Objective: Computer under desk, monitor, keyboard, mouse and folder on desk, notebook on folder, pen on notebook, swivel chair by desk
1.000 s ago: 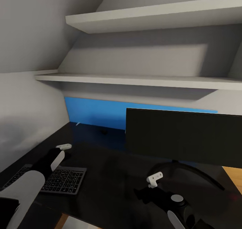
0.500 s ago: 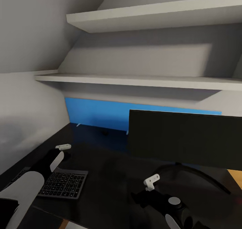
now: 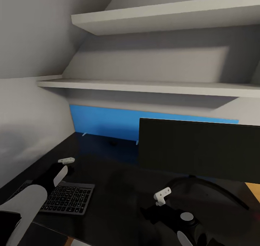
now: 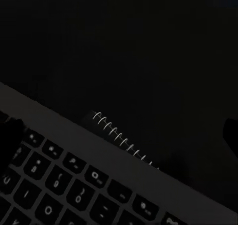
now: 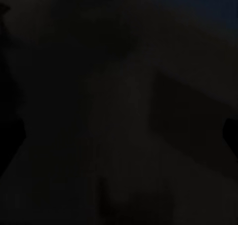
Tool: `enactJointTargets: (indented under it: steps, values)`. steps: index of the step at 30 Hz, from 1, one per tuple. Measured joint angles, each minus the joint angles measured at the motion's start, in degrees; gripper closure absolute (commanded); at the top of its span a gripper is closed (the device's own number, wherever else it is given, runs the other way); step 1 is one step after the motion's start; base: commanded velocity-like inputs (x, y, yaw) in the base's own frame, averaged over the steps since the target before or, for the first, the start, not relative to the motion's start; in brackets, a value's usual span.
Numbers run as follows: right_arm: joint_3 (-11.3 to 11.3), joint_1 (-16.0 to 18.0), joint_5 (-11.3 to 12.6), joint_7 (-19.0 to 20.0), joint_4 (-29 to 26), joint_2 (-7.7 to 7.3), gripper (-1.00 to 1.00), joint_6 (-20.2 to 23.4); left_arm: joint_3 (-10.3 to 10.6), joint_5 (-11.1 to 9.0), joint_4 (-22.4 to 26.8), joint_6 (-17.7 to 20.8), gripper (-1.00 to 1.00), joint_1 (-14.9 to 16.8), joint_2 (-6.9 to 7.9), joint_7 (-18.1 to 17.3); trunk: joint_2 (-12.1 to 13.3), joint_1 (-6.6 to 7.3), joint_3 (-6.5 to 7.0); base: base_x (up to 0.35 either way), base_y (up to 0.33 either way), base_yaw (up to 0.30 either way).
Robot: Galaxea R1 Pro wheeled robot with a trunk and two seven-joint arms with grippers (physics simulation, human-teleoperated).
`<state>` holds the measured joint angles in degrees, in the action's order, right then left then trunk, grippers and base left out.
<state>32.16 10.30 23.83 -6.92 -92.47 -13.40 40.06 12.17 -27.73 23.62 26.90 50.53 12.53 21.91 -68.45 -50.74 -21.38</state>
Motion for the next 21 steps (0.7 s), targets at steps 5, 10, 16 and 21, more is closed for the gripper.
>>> enactJointTargets:
  steps: [5, 10, 16, 21]
  values:
    - [-0.03, 0.00, 0.00, -0.03, 0.00, 0.00, -1.00, -0.03, 0.01, 0.00, -1.19, -1.05, -1.00, 0.38, 0.14, -0.01, 0.00, 0.00, -0.01, 0.000, 0.000, 0.000]
    - [-0.13, 0.00, 0.00, 0.14, 0.00, -0.11, -1.00, -0.06, -0.07, -0.03, -1.40, -0.80, -1.00, 0.86, 0.17, 0.29, 0.00, 0.00, -0.02, 0.000, 0.000, 0.000]
    - [-0.15, 0.00, 0.00, 0.20, 0.00, -0.06, -1.00, -0.11, -0.17, 0.01, -1.29, 0.36, -1.00, 1.31, 0.18, 0.49, 0.00, 0.00, -0.02, 0.000, 0.000, 0.000]
    - [-0.03, 0.00, 0.00, -0.08, 0.00, 0.30, -1.00, -0.13, 0.06, 0.07, -0.72, 1.56, -1.00, 1.55, 0.18, 0.29, 0.00, 0.00, -0.02, 0.000, 0.000, 0.000]
